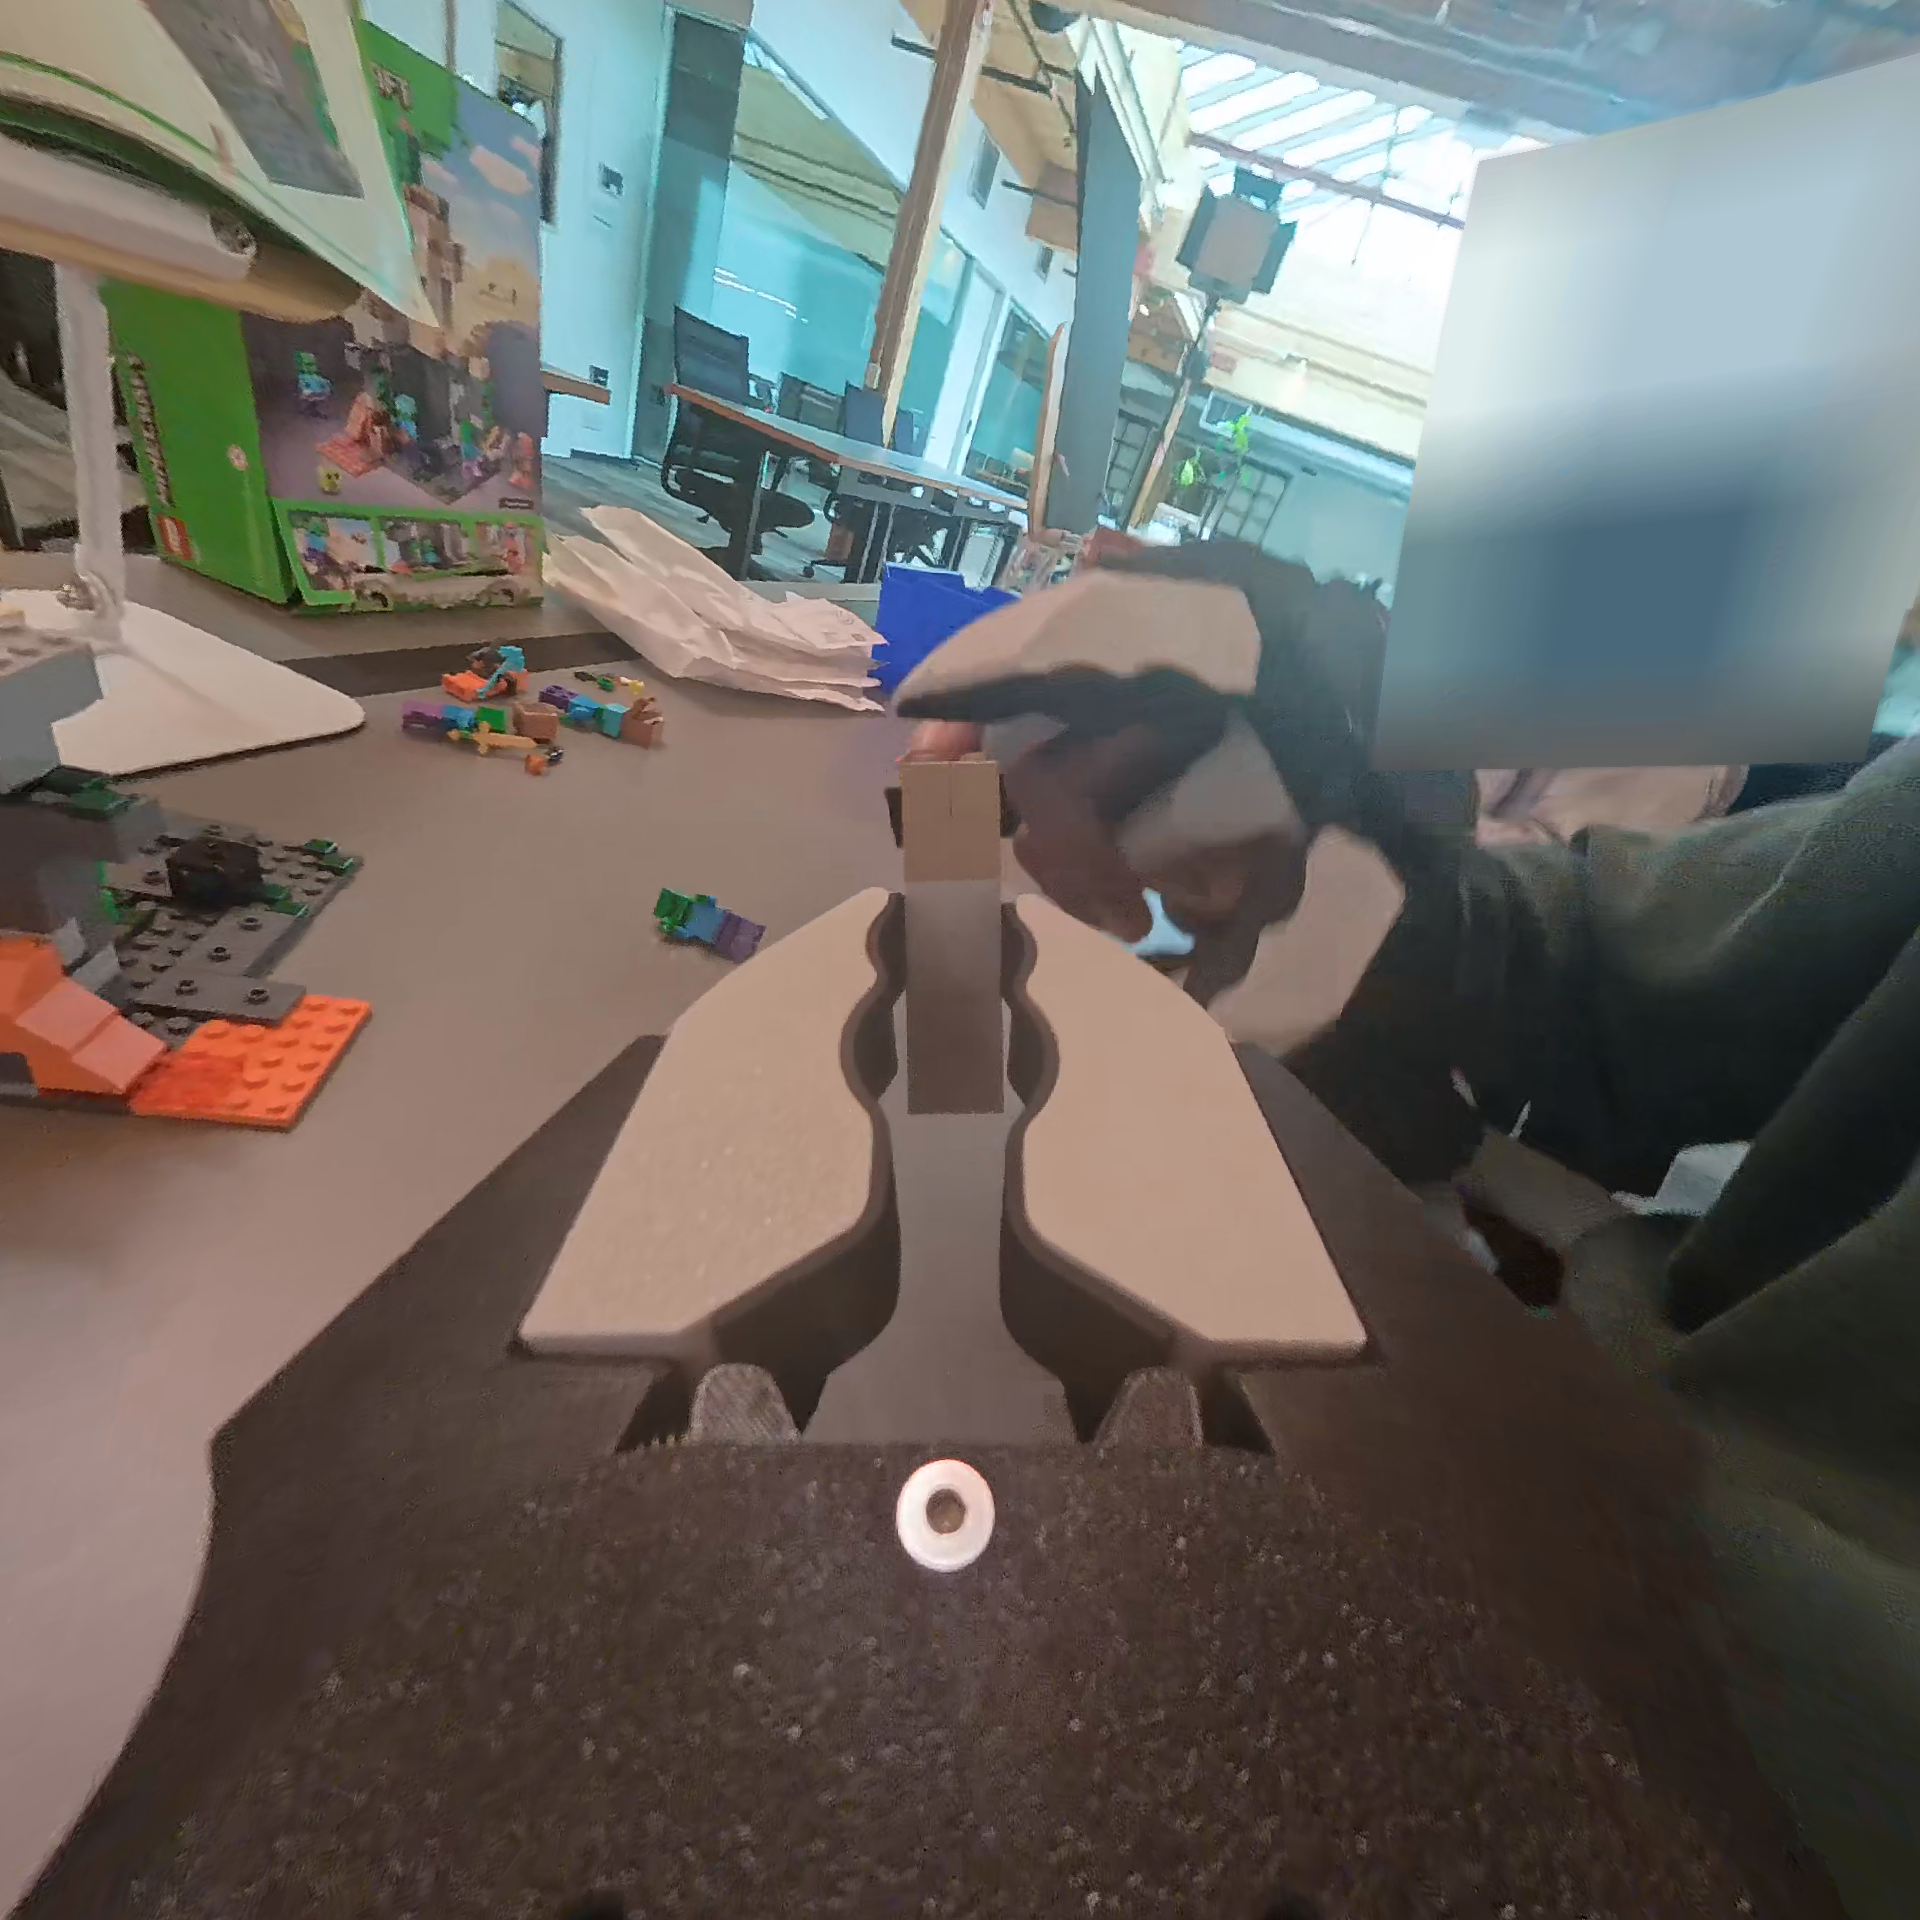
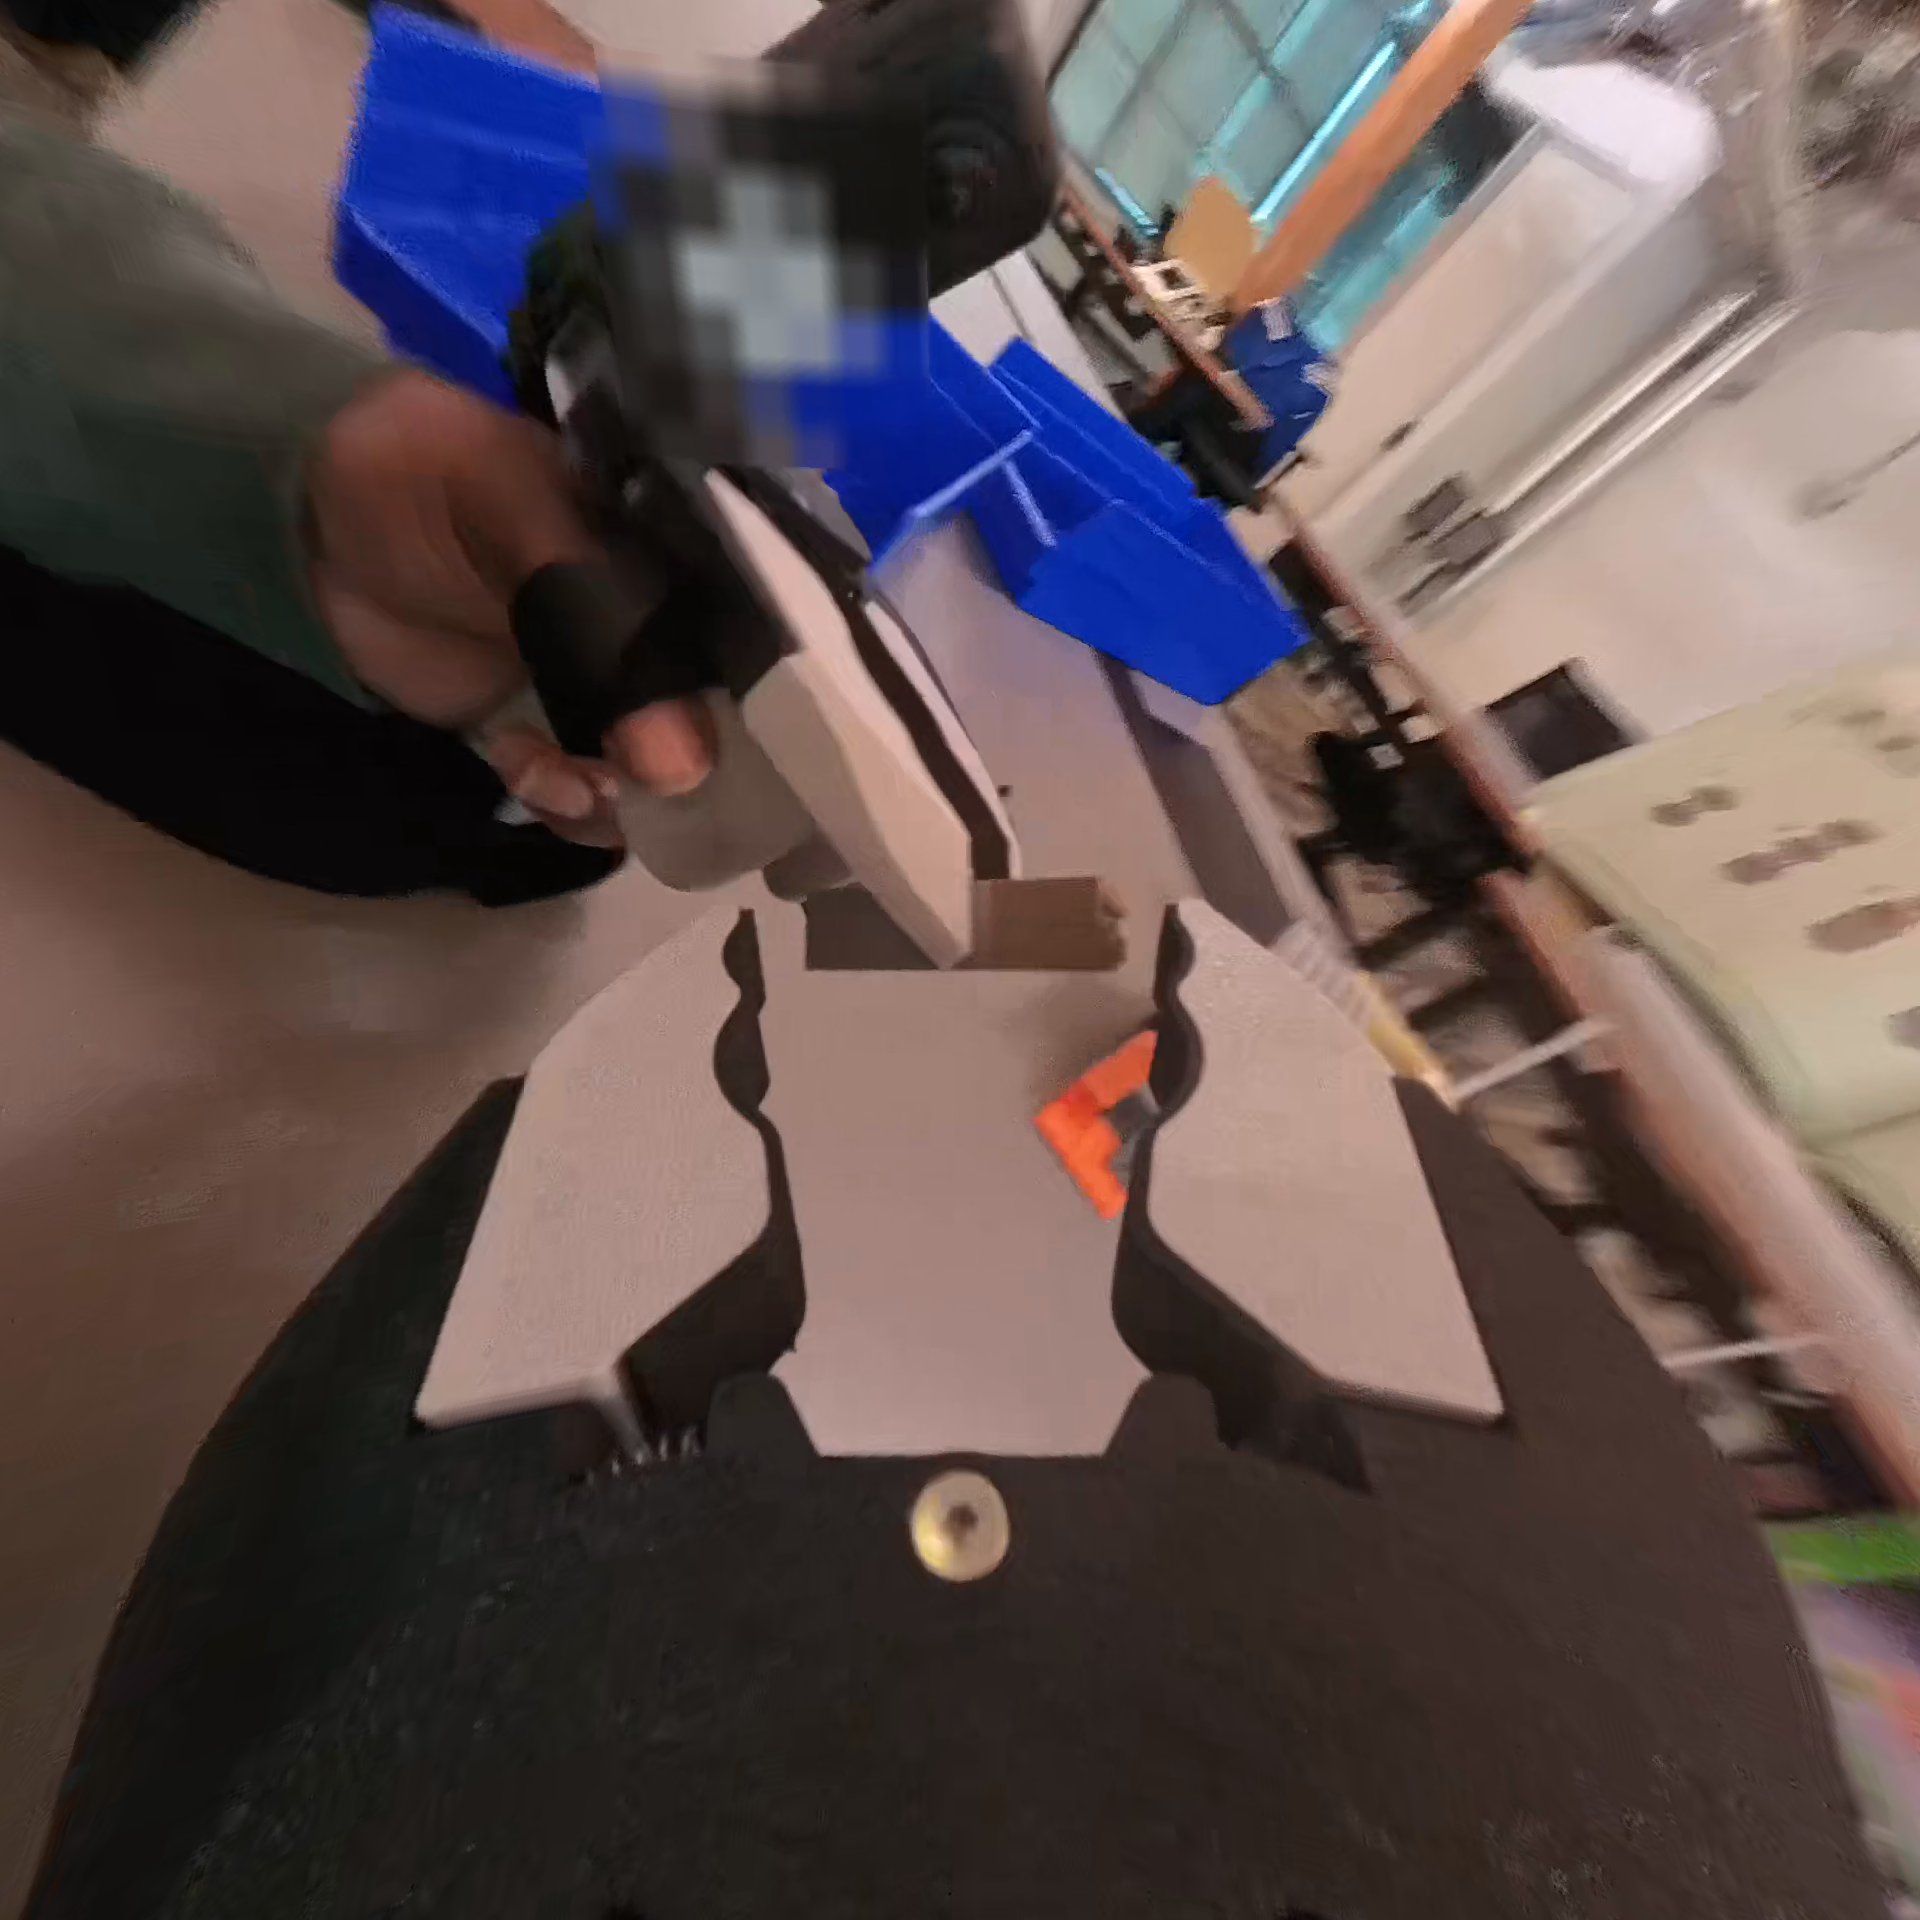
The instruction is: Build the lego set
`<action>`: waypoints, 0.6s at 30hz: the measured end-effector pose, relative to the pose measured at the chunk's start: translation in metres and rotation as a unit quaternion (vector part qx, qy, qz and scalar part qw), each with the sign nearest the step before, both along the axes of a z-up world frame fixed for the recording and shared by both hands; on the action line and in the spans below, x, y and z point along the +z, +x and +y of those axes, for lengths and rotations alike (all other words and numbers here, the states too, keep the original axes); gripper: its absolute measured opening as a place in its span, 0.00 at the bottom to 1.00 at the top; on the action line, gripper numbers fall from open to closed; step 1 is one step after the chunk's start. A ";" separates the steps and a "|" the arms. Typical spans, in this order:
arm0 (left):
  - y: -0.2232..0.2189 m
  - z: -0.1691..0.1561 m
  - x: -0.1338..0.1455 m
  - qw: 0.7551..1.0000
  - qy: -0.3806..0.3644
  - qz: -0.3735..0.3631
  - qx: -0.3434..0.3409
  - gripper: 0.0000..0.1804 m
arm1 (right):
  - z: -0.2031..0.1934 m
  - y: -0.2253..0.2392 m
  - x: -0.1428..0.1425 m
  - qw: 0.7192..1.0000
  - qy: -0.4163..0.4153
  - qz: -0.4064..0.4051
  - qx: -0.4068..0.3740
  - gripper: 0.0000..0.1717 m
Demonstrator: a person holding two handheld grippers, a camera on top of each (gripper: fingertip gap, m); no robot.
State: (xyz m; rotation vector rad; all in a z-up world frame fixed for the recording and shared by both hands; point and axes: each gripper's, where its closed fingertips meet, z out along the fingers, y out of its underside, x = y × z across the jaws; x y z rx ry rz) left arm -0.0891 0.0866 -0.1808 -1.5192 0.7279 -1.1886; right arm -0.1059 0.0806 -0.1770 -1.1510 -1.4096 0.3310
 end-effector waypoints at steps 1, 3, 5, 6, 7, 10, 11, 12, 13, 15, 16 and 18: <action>0.001 -0.002 -0.003 1.000 0.015 0.012 -0.005 0.09 | -0.002 0.006 0.002 0.999 -0.048 0.007 0.020 0.41; 0.005 -0.004 -0.010 0.998 0.043 0.043 -0.009 0.09 | -0.005 0.019 0.006 0.988 -0.142 0.006 0.057 0.33; 0.011 -0.011 -0.012 0.995 0.075 0.062 -0.024 0.09 | -0.008 0.028 0.004 0.973 -0.214 -0.024 0.086 0.31; 0.015 -0.014 -0.014 0.993 0.091 0.072 -0.029 0.09 | -0.008 0.031 0.002 0.967 -0.234 -0.042 0.091 0.29; 0.019 -0.017 -0.016 0.990 0.105 0.085 -0.033 0.09 | -0.007 0.033 -0.001 0.965 -0.240 -0.059 0.092 0.30; 0.027 -0.025 -0.019 0.985 0.130 0.109 -0.043 0.09 | -0.020 0.033 -0.006 0.954 -0.254 -0.094 0.130 0.29; 0.029 -0.027 -0.020 0.983 0.136 0.111 -0.048 0.09 | -0.024 0.033 -0.008 0.951 -0.257 -0.104 0.137 0.27; 0.031 -0.030 -0.019 0.982 0.141 0.110 -0.053 0.09 | -0.024 0.032 -0.011 0.952 -0.251 -0.113 0.134 0.26; 0.031 -0.031 -0.019 0.982 0.145 0.114 -0.052 0.09 | -0.023 0.032 -0.014 0.955 -0.241 -0.118 0.130 0.22; 0.031 -0.033 -0.021 0.980 0.152 0.119 -0.055 0.09 | -0.027 0.033 -0.015 0.954 -0.237 -0.125 0.137 0.11; 0.031 -0.035 -0.020 0.980 0.152 0.116 -0.060 0.09 | -0.029 0.034 -0.015 0.952 -0.241 -0.126 0.139 0.11; 0.032 -0.036 -0.019 0.981 0.150 0.111 -0.062 0.10 | -0.032 0.036 -0.013 0.948 -0.250 -0.136 0.143 0.10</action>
